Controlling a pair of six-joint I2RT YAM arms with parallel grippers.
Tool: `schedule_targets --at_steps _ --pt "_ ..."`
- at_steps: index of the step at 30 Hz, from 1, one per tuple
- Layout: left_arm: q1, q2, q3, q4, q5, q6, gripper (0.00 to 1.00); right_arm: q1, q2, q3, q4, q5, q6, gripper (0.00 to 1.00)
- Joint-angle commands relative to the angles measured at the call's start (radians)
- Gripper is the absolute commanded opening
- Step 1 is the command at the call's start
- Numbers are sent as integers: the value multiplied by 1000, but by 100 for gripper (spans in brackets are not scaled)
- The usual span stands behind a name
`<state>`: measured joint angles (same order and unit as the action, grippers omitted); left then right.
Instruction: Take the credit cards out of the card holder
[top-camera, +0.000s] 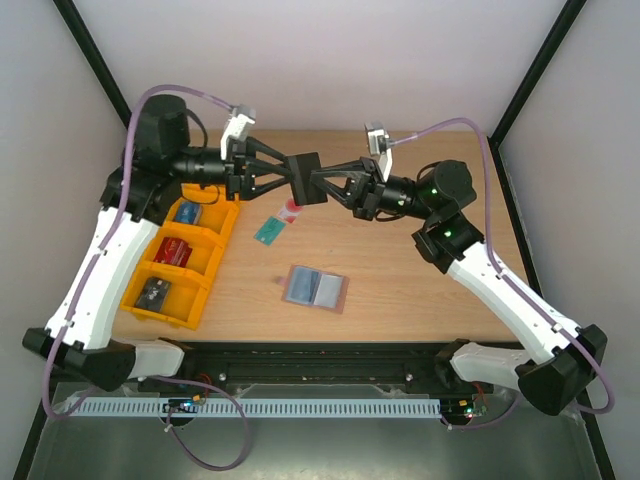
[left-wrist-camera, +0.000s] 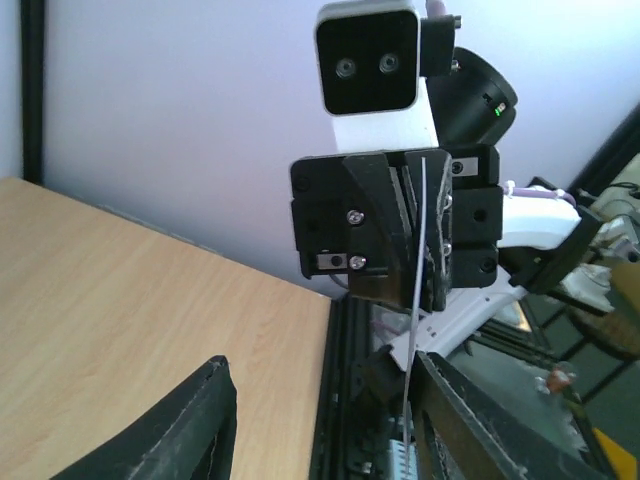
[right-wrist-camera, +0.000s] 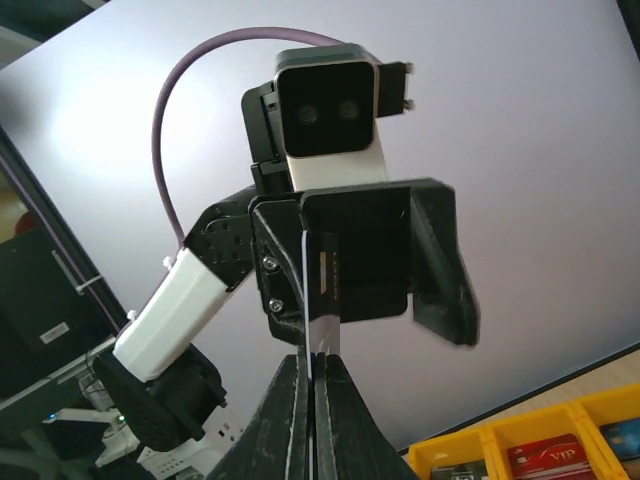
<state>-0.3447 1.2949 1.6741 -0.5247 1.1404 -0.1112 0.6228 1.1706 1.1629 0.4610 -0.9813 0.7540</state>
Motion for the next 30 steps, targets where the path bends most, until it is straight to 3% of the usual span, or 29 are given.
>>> schedule_targets --at_steps 1,3,5,13,14,16,17,19,20,21,23,25,26,28,29,30 --pt "-42 21 -14 64 -18 -107 38 22 12 -14 93 4 22 2" --pt "-45 19 -16 66 -14 -106 20 27 16 -15 96 11 20 2" --pt "-45 15 -17 64 -10 -103 8 28 22 -15 89 14 13 2" --pt "-40 -3 -55 40 19 -83 2 28 28 -21 -4 64 -52 2" --pt "-32 -8 -49 10 -9 -57 2 28 25 -12 -53 87 -75 7" --pt "-7 -13 -15 -88 -111 57 2 28 17 10 -191 169 -155 38" --pt "-3 -15 20 -157 -209 141 2 26 11 16 -254 242 -189 56" --pt "-22 -19 82 -271 -534 329 2 24 -1 24 -353 345 -244 77" --pt "-46 -24 91 -296 -845 417 2 22 -13 22 -386 384 -262 92" --pt "-72 -33 82 -292 -1103 502 2 22 -22 18 -410 413 -275 100" --pt "-110 -61 -21 -203 -1598 713 2 22 -40 11 -445 443 -302 99" --pt "-106 -108 -253 71 -2042 1087 2 20 -53 8 -471 452 -328 99" --pt "-68 -141 -397 341 -2187 1343 2 20 -58 9 -482 457 -337 99" --pt "10 -187 -636 941 -2250 1808 2 20 -70 7 -496 461 -351 99" --pt "37 -196 -691 1044 -2247 1911 3 19 -75 5 -499 463 -354 99" --pt "55 -197 -707 1044 -2255 1942 4 19 -80 2 -498 464 -355 99"
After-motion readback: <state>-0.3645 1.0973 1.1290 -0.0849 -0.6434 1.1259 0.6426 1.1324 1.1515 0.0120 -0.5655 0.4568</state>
